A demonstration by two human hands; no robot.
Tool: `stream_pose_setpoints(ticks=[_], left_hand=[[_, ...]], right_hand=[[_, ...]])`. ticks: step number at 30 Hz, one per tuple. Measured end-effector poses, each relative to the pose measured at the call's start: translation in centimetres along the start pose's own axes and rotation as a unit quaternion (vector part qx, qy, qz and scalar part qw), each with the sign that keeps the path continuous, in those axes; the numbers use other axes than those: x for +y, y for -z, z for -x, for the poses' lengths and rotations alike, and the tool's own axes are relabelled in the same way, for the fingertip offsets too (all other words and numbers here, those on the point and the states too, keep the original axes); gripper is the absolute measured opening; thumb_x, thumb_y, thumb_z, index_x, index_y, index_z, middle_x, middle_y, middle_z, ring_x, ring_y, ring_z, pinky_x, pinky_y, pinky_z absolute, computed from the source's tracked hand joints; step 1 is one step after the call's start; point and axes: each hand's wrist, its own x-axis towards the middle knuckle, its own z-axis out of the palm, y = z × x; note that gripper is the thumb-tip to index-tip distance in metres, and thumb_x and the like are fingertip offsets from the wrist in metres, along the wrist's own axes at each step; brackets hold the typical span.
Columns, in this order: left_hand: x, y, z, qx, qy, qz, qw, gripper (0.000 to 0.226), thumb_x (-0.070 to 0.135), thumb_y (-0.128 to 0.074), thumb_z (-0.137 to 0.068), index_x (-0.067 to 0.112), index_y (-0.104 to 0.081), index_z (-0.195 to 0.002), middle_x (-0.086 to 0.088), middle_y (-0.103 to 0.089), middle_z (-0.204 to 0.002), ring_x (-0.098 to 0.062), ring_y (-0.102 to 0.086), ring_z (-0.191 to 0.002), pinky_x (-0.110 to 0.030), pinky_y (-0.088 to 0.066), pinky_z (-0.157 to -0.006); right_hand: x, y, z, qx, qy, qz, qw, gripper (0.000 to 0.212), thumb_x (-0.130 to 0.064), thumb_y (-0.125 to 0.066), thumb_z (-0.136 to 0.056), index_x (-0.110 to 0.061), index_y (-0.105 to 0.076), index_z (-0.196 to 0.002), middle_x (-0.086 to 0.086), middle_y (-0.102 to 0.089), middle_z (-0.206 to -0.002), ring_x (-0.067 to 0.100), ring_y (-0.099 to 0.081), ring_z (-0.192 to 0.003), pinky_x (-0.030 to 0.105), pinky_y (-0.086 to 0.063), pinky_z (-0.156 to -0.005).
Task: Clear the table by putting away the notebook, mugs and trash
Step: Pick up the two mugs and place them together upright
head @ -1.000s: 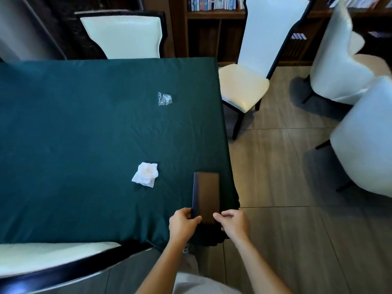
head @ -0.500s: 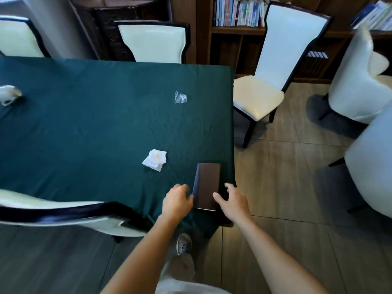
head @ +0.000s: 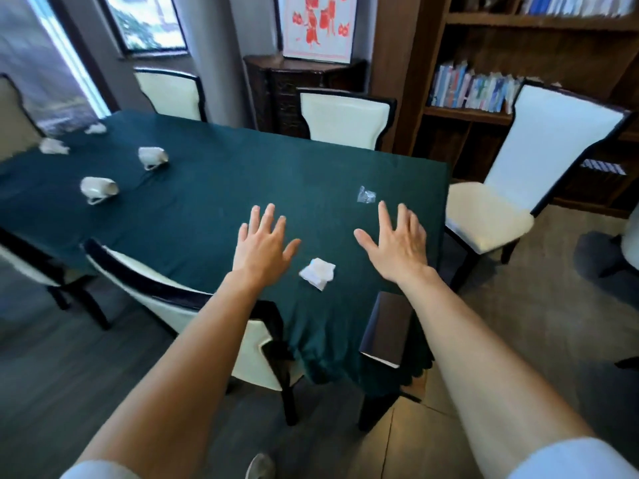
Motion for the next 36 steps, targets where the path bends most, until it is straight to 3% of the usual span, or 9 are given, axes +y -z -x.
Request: stream_pose_setpoints(ticks=[3,6,11,16,21,28,36], left_hand=[[-5.8,1.4,0.7,0.024,0.040,-0.037,0.998,0.076,0.059,-0.038,-0.104,0.014,-0.025,-0.164,-0.013,-0.003,-0.176,-0.037,0.006,-0.161,-0.060,-0.014,-0.126],[-12.5,3.0,1.8,0.047,0.083,-0.051,0.994,0.080,0.063,-0.035,-0.103,0.016,-0.017,-0.165,-0.012,0.005,-0.176,-0.037,0.013,-0.160,-0.064,-0.009,-0.126],[-24.5,5.1,4.7,0.039,0.148,-0.056,0.987,0.084,0.066,-0.032,-0.102,0.018,-0.009,-0.167,-0.010,0.009,-0.176,-0.036,0.016,-0.160,-0.065,-0.005,-0.125],[-37.5,7.7,7.9,0.039,0.220,-0.041,0.974,0.083,0.064,-0.035,-0.103,0.017,-0.011,-0.166,-0.010,0.007,-0.176,-0.037,0.015,-0.160,-0.064,-0.005,-0.126],[-48.2,9.6,9.3,0.028,0.241,-0.046,0.969,0.082,0.064,-0.034,-0.103,0.017,-0.013,-0.166,-0.011,0.004,-0.176,-0.037,0.012,-0.160,-0.063,-0.008,-0.126],[-58.0,8.6,8.1,0.016,0.286,0.000,0.958,0.081,0.064,-0.034,-0.102,0.018,-0.015,-0.166,-0.011,0.000,-0.176,-0.035,0.005,-0.161,-0.060,-0.011,-0.125],[-66.5,5.4,-0.4,0.010,0.312,0.100,0.945,0.078,0.060,-0.041,-0.103,0.018,-0.020,-0.165,-0.008,-0.008,-0.176,-0.032,0.000,-0.161,-0.055,-0.018,-0.126]], right_hand=[[-5.7,-0.1,-1.2,0.002,0.046,0.000,0.999,0.087,-0.074,-0.025,-0.096,-0.021,-0.009,-0.164,0.024,-0.005,-0.170,0.040,-0.006,-0.156,0.058,-0.009,-0.124],[-12.6,-1.0,-1.8,0.002,0.100,-0.014,0.995,0.089,-0.077,-0.024,-0.094,-0.024,-0.006,-0.164,0.025,-0.002,-0.169,0.042,-0.004,-0.156,0.060,-0.005,-0.124],[-25.0,-4.3,-2.0,-0.030,0.158,-0.019,0.987,0.090,-0.080,-0.020,-0.092,-0.029,0.002,-0.163,0.024,0.000,-0.169,0.042,-0.004,-0.156,0.060,-0.005,-0.125],[-38.3,-7.3,-1.6,-0.054,0.208,-0.016,0.976,0.089,-0.081,-0.017,-0.091,-0.029,-0.002,-0.163,0.024,-0.004,-0.168,0.040,-0.008,-0.156,0.059,-0.006,-0.125],[-48.7,-10.2,-1.8,-0.069,0.216,-0.016,0.974,0.089,-0.082,-0.016,-0.091,-0.030,-0.005,-0.163,0.024,-0.010,-0.168,0.039,-0.013,-0.155,0.058,-0.005,-0.125],[-58.3,-13.6,-3.8,-0.096,0.243,0.001,0.965,0.087,-0.079,-0.023,-0.092,-0.029,-0.009,-0.163,0.022,-0.009,-0.168,0.039,-0.015,-0.154,0.057,-0.007,-0.125],[-69.2,-20.2,-12.1,-0.122,0.272,-0.010,0.954,0.083,-0.073,-0.032,-0.095,-0.028,-0.012,-0.163,0.022,-0.008,-0.168,0.039,-0.017,-0.153,0.054,-0.009,-0.126]])
